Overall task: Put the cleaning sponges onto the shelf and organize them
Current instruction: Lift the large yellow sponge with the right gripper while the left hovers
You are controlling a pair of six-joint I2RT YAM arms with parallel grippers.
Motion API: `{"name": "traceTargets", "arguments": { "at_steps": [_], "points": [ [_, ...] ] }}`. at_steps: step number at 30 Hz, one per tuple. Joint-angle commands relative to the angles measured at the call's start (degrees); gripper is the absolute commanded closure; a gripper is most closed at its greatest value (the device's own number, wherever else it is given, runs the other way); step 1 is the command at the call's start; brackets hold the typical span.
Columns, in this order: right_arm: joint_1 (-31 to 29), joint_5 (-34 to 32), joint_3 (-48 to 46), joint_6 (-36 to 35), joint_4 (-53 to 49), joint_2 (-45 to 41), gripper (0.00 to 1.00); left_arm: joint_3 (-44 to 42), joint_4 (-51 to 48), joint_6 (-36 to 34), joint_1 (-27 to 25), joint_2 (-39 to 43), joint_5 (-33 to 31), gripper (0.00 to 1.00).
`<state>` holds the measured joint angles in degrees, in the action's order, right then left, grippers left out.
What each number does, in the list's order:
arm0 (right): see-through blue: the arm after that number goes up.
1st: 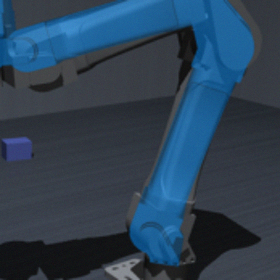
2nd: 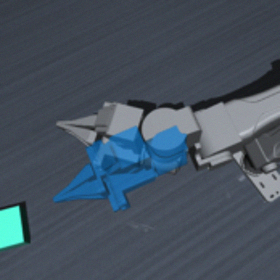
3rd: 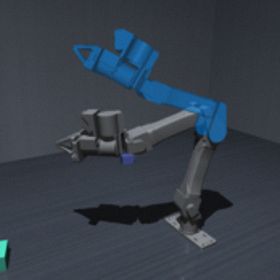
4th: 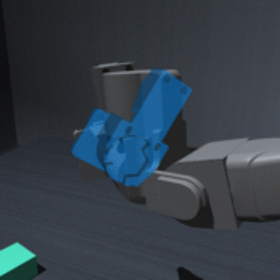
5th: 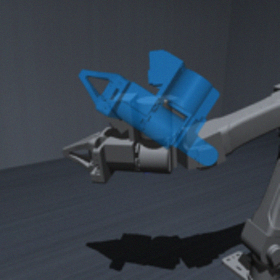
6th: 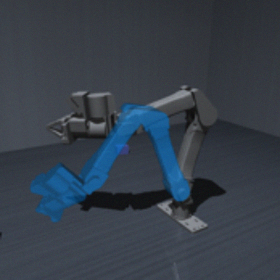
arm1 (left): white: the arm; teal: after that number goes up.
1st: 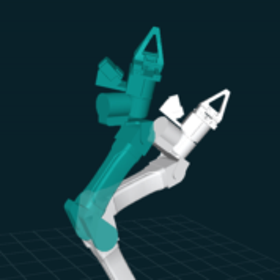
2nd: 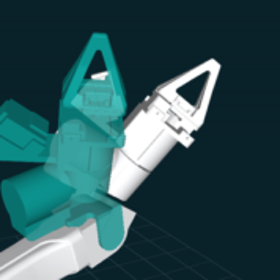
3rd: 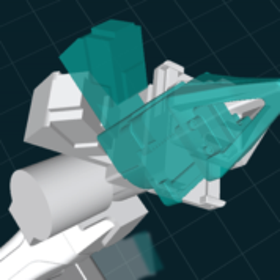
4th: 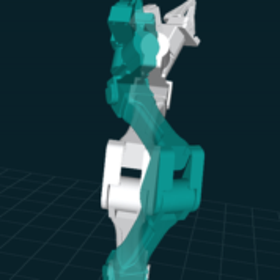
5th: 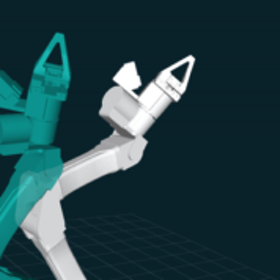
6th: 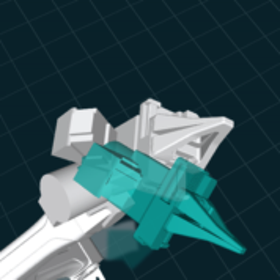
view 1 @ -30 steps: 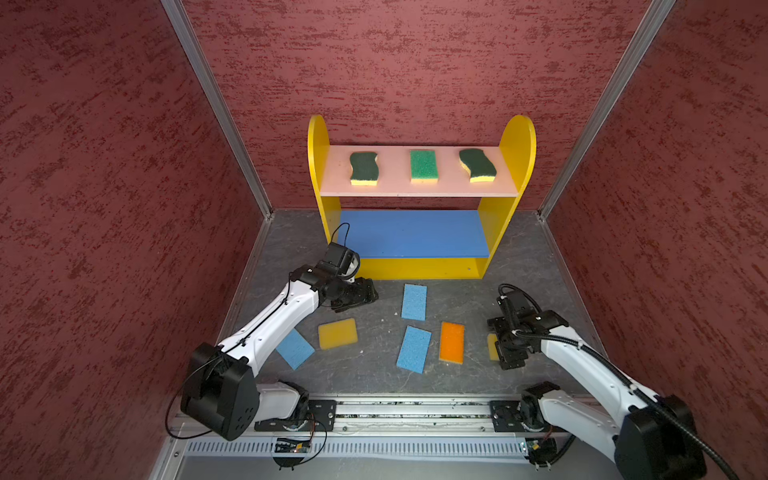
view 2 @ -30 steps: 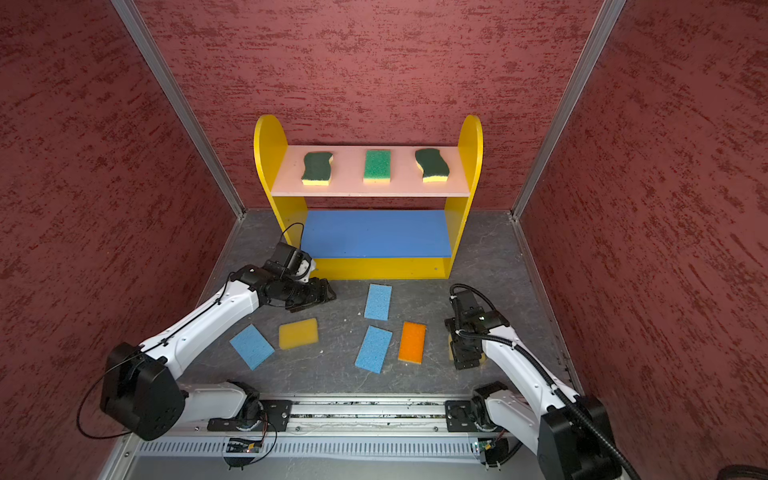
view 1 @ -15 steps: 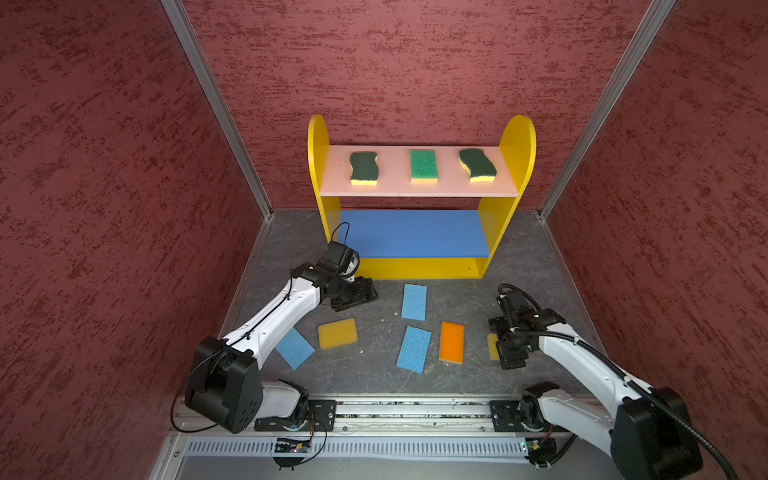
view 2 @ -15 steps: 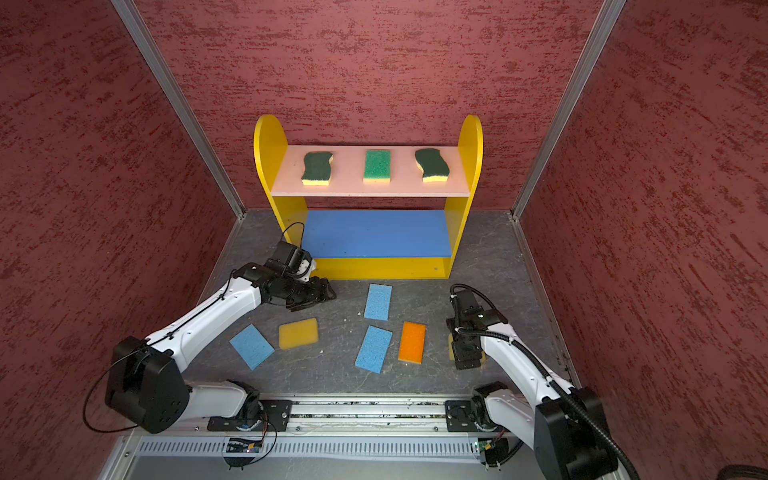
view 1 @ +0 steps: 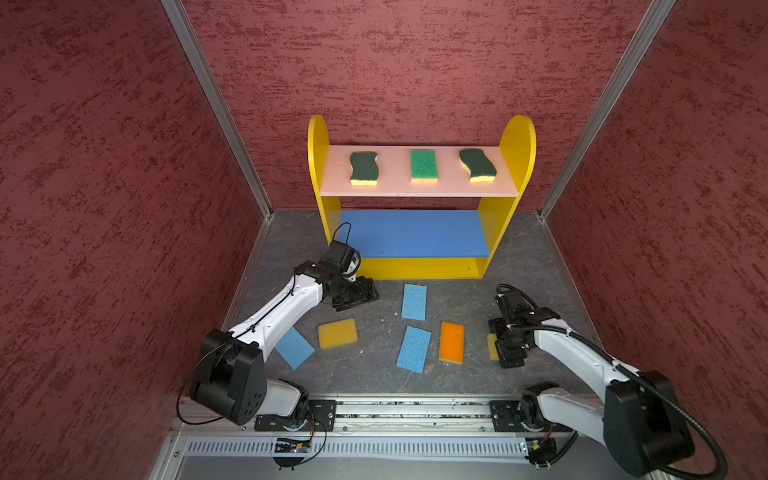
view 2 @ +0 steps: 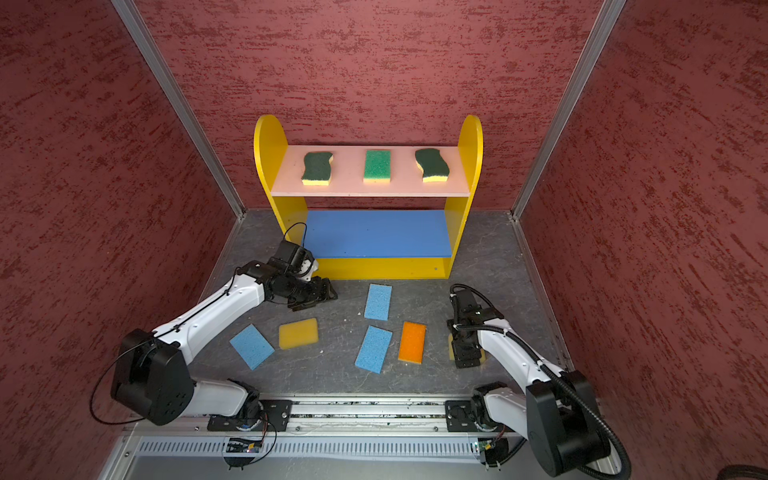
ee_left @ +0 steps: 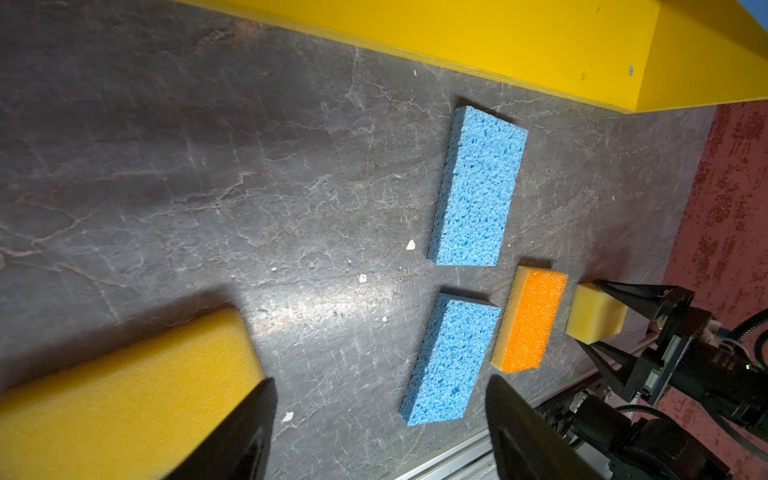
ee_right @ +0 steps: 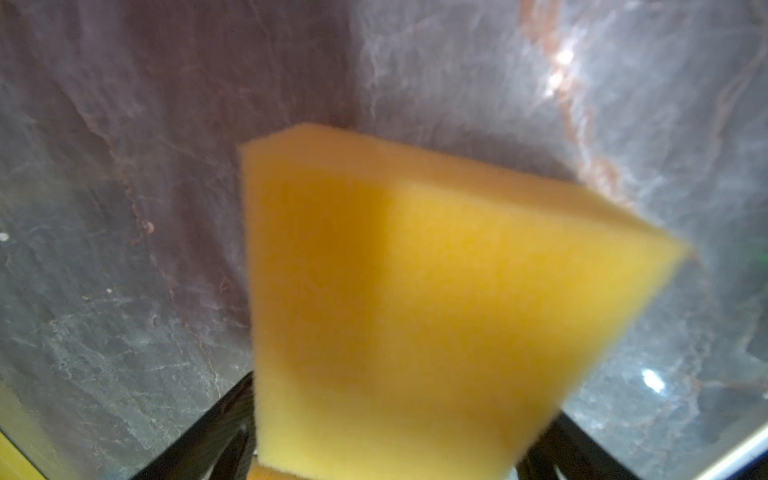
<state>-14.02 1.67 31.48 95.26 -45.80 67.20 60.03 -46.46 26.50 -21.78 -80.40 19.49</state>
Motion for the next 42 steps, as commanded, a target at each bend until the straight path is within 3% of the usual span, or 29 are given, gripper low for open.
{"name": "traceTargets", "arguments": {
  "at_steps": [1, 4, 10, 15, 21, 34, 42],
  "points": [
    [0.50, -1.30, 0.07, -1.05, 0.34, 1.49, 0.11, 1.91, 0.49, -0.93, 0.38, -0.77, 0.90, 0.21],
    [0.53, -0.73, 0.12, -2.71, 0.56, 3.75, 0.13, 2.08, 0.56, -0.85, 0.34, -1.22, 1.08, 0.20],
    [0.50, 0.73, -0.44, -6.66, 1.07, 6.36, 0.27, 2.65, 0.20, -0.74, 0.34, -1.10, 1.17, 0.21],
    [0.54, -1.49, -0.86, -9.28, 0.93, 3.91, 0.38, 2.61, -0.30, -0.40, 0.36, -0.20, 0.73, 0.21],
    [0.51, -4.47, 0.70, -18.09, 0.62, 2.14, 0.46, 2.47, 0.04, 0.61, -0.14, 0.82, 0.52, 0.21],
    [-0.58, -3.60, 3.79, -36.68, 1.45, 1.33, 0.54, 2.46, -0.97, 1.80, -1.86, 2.67, -1.13, 0.21],
    [-2.63, 4.61, 5.62, -45.04, 4.34, 1.00, 0.53, 3.41, -0.76, 3.02, -3.36, 3.31, -1.85, 0.21]
  ]
}}
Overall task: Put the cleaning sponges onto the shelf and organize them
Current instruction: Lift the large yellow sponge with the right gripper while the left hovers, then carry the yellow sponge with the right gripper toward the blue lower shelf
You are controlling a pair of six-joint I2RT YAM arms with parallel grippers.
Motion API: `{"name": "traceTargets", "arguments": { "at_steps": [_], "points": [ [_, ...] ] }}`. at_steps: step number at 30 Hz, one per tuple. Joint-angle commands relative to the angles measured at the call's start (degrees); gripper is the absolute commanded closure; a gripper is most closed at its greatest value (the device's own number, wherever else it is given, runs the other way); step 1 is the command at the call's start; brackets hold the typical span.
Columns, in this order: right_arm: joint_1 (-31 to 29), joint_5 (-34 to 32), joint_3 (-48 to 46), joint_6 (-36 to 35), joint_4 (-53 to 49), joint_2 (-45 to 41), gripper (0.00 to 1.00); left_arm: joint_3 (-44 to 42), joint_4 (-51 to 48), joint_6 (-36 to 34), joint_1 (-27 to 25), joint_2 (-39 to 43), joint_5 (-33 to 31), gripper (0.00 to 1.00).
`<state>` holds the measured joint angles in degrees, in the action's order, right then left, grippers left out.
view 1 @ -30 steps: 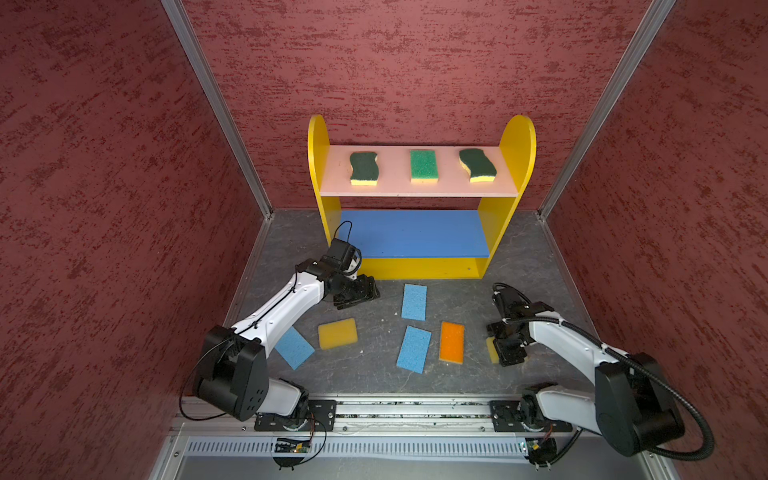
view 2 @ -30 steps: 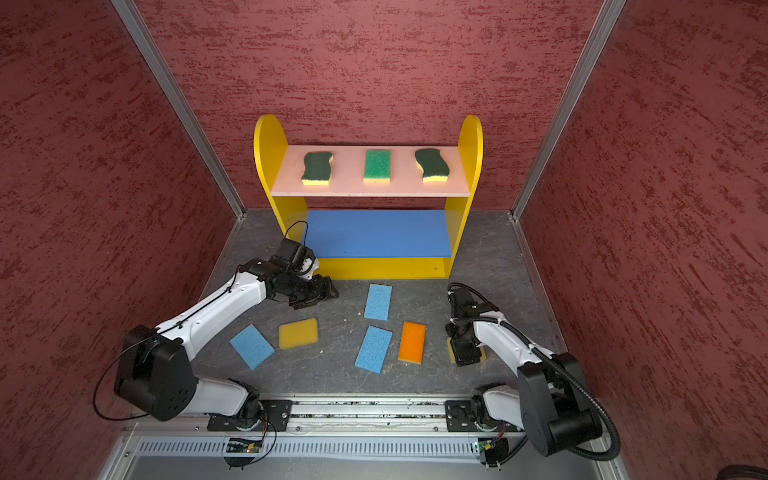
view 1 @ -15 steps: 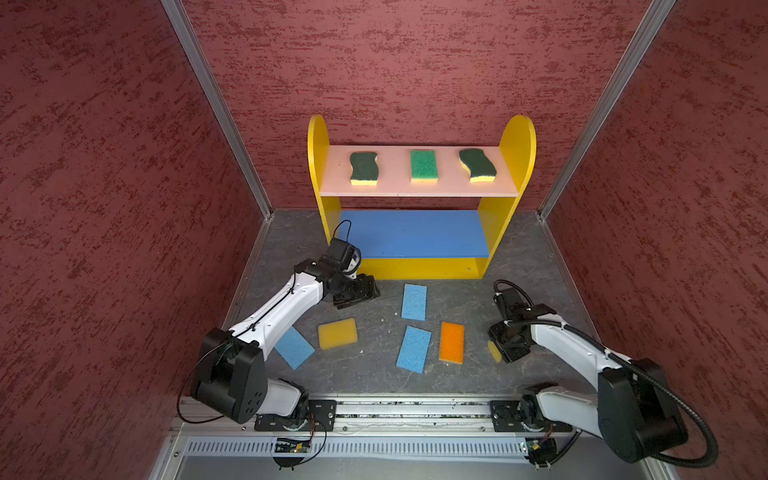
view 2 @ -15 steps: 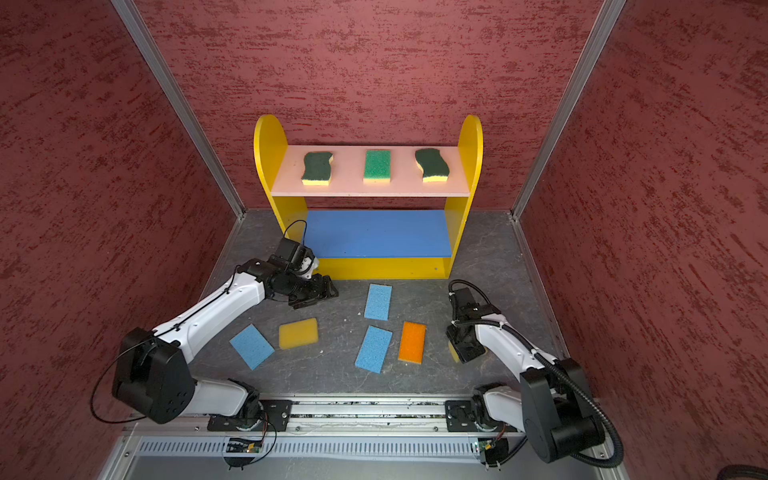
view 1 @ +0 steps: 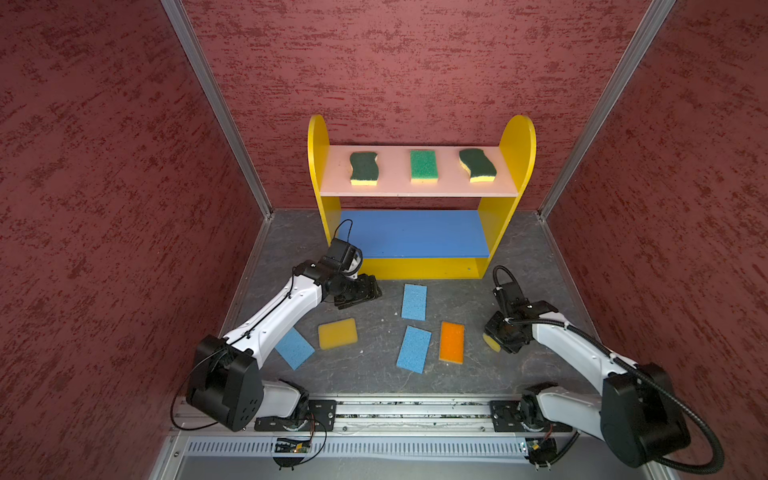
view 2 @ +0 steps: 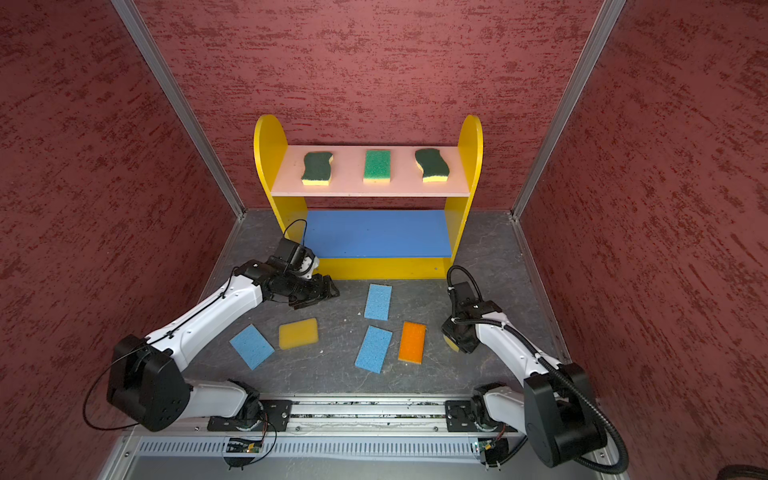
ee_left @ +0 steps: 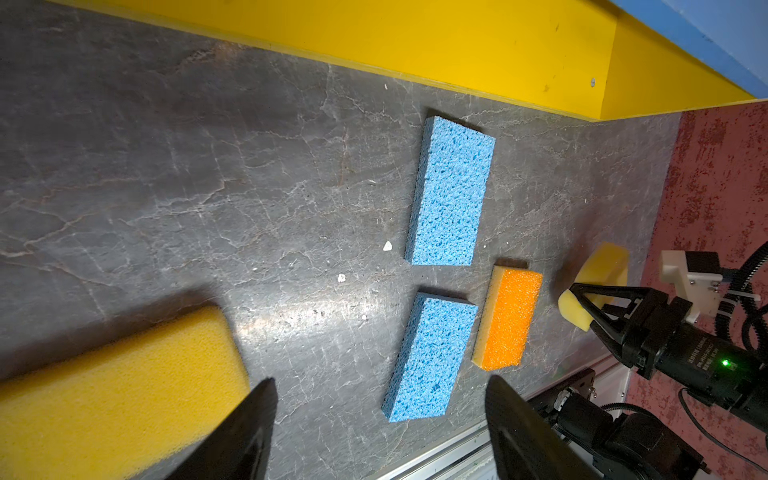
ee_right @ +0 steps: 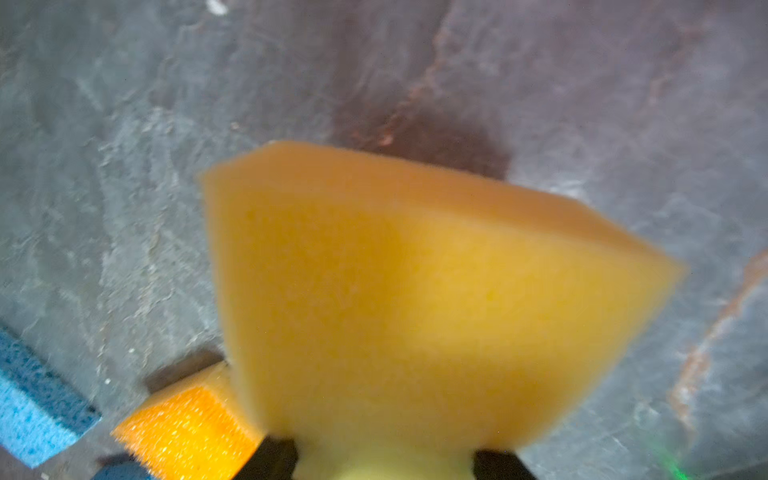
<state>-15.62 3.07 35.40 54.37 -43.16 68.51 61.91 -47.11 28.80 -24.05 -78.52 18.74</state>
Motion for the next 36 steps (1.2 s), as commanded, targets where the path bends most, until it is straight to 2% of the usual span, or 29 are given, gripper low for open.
{"name": "traceTargets", "arguments": {
  "at_steps": [1, 9, 16, 27, 36],
  "points": [
    [-1.69, 3.02, 1.98, -4.36, 1.36, -0.31, 0.53, 1.46, -0.02, 0.86, -1.50, 1.74, -1.44, 0.21],
    [-6.64, 1.06, 7.39, -8.94, -2.95, -1.78, 0.52, -0.51, 0.57, 1.53, -1.96, 4.97, -2.63, 0.21],
    [-8.66, -1.83, 14.18, -13.49, -6.84, -1.72, 0.51, 0.08, 0.97, 1.44, -1.87, 5.83, -2.61, 0.21],
    [-13.41, -4.80, 22.50, -20.68, -10.08, 2.19, 0.51, -0.03, 2.13, 1.96, -2.04, 7.53, -3.35, 0.20],
    [-16.80, -6.44, 28.24, -27.45, -8.56, 5.35, 0.51, -0.47, 2.30, 2.14, -2.19, 8.74, -4.68, 0.21]
  ]
}}
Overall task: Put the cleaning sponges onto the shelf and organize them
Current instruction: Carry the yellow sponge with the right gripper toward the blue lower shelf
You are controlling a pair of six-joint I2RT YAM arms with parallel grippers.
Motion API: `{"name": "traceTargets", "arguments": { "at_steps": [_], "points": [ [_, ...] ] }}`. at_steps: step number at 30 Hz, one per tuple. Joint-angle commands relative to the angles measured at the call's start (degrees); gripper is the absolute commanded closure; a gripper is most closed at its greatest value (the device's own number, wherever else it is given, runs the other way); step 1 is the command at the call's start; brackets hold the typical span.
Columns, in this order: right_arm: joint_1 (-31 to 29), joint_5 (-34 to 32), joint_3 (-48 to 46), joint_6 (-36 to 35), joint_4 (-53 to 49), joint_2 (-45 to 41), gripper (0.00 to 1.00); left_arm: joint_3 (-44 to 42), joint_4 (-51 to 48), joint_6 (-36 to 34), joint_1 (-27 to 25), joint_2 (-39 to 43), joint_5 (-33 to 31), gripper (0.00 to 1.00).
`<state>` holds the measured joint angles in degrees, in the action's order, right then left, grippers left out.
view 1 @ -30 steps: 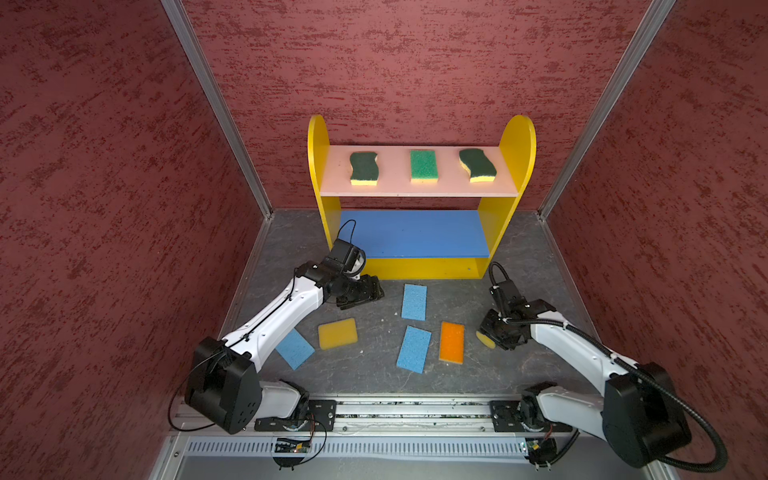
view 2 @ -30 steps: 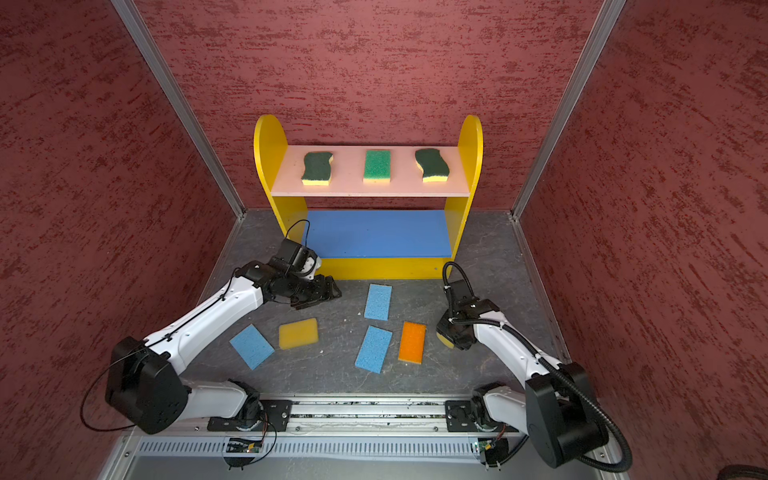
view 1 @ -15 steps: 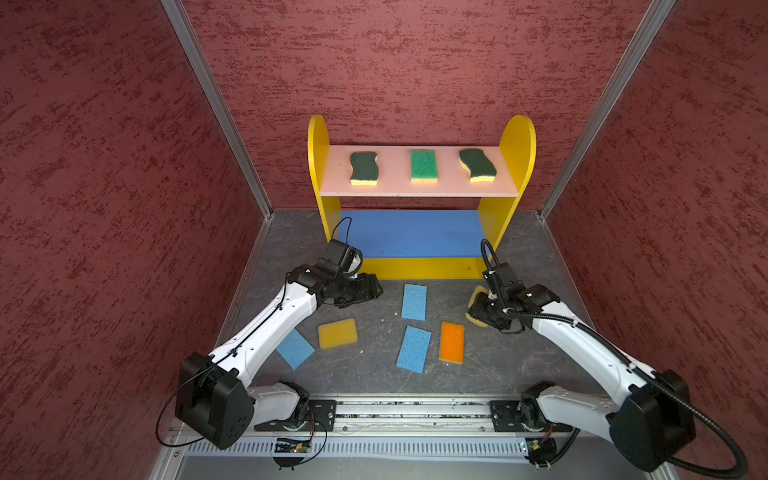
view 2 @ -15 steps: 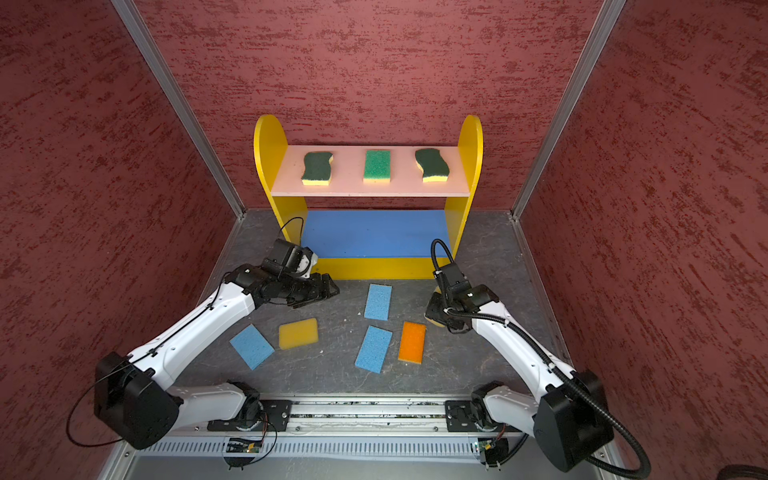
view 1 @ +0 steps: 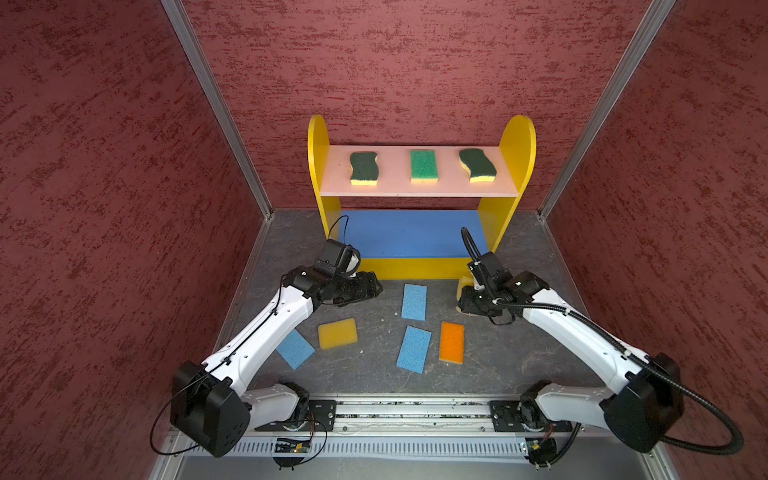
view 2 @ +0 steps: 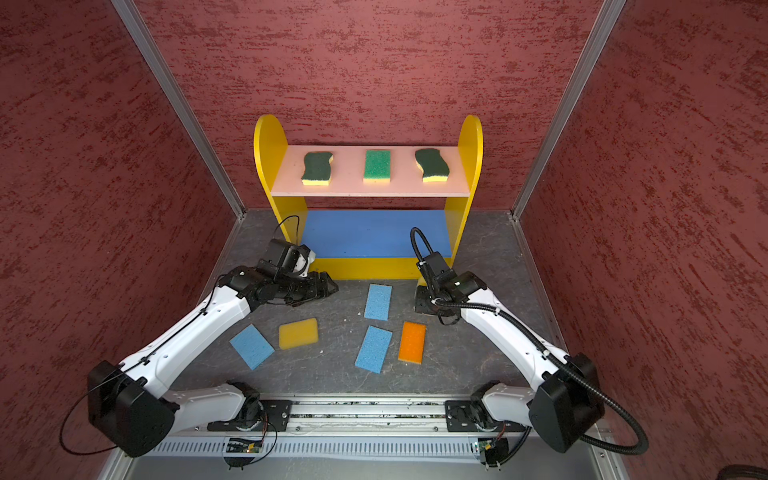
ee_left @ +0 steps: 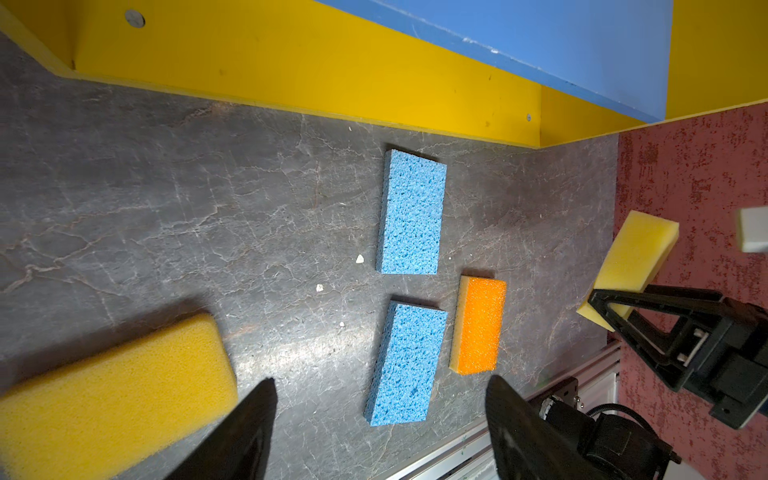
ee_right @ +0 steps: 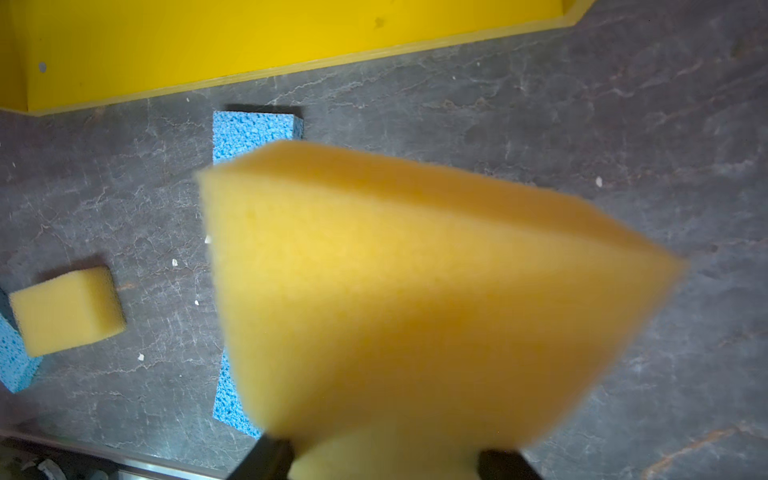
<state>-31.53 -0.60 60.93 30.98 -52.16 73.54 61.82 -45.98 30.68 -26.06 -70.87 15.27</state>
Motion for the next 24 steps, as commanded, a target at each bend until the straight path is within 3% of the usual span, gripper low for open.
{"name": "traceTargets", "arguments": {
  "at_steps": [1, 10, 24],
  "points": [
    [-1.13, -3.12, 3.41, -4.90, 0.73, 0.63, 0.51, -0.30, 1.14, 0.26, -0.21, 1.09, -1.20, 0.20],
    [-1.69, -4.12, 7.46, -11.91, 2.53, 3.25, 0.50, -0.47, 1.14, 0.53, -0.21, 3.01, -2.56, 0.21],
    [-1.68, -11.36, 8.95, -16.49, 5.79, 7.06, 0.48, -1.43, 4.43, 1.30, -0.30, 4.07, -3.50, 0.20]
  ]
}}
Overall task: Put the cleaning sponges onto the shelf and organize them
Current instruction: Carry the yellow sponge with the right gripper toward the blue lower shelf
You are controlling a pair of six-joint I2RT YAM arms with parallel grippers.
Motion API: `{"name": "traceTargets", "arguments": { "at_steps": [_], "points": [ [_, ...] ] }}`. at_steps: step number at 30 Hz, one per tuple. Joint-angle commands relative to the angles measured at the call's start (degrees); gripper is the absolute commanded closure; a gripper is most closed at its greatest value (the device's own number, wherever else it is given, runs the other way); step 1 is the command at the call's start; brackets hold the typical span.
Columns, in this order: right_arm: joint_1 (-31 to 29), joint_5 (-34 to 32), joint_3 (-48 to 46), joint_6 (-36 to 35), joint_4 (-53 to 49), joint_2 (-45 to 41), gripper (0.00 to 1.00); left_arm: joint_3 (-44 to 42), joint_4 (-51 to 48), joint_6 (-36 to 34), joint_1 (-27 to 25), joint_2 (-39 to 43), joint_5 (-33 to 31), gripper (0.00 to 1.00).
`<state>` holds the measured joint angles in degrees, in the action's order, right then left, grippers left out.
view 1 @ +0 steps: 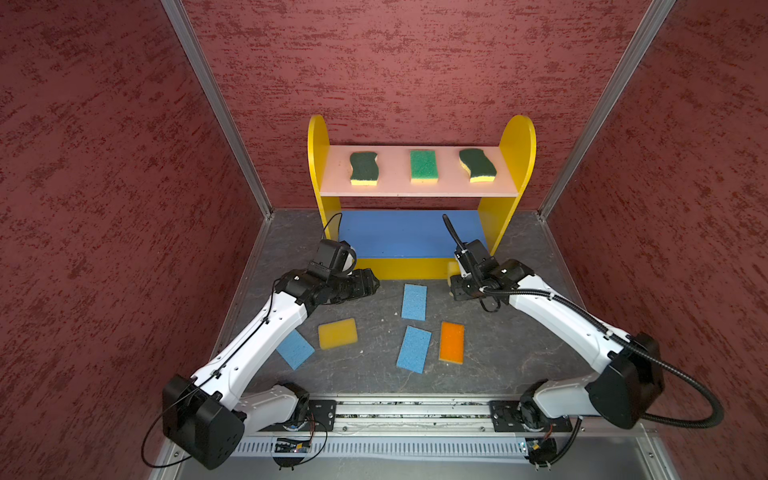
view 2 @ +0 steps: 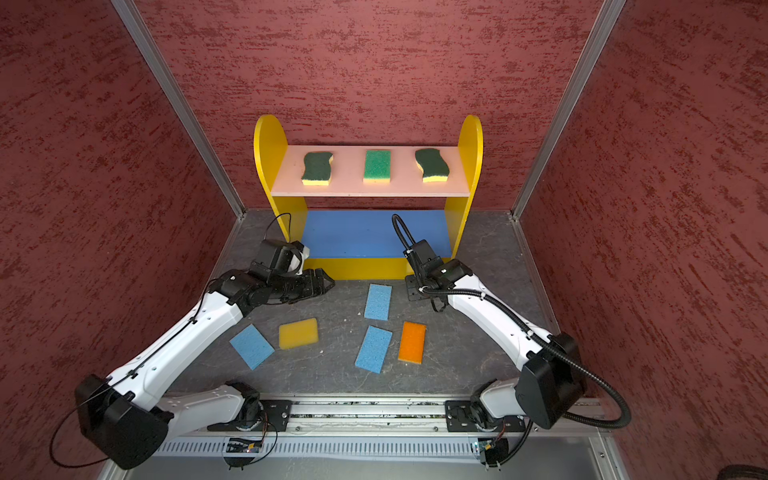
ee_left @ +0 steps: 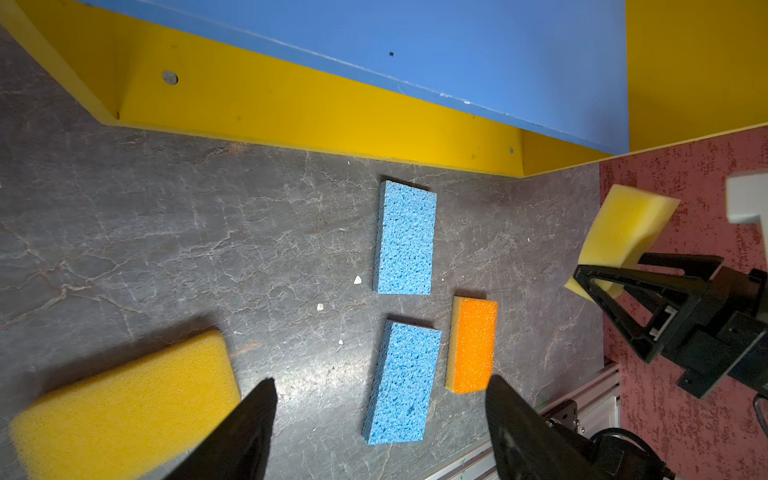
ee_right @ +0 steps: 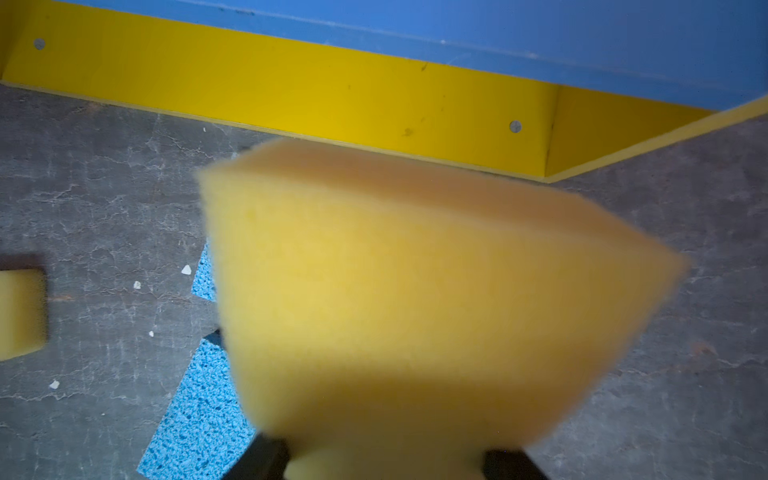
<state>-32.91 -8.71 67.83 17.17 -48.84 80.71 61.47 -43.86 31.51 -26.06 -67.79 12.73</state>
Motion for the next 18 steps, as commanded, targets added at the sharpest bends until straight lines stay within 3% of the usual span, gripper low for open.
{"name": "traceTargets", "arguments": {
  "at_steps": [1, 18],
  "points": [
    [-0.23, -3.56, 1.95, -3.29, 3.15, -0.11, 0.47, -1.24, 2.70, 0.63, -0.27, 0.91, -0.93, 0.20],
    [2.56, -6.50, 5.89, -8.40, 8.27, 4.79, 0.47, -3.31, 6.77, 1.34, -0.51, 2.22, -0.64, 0.20]
  ]
}}
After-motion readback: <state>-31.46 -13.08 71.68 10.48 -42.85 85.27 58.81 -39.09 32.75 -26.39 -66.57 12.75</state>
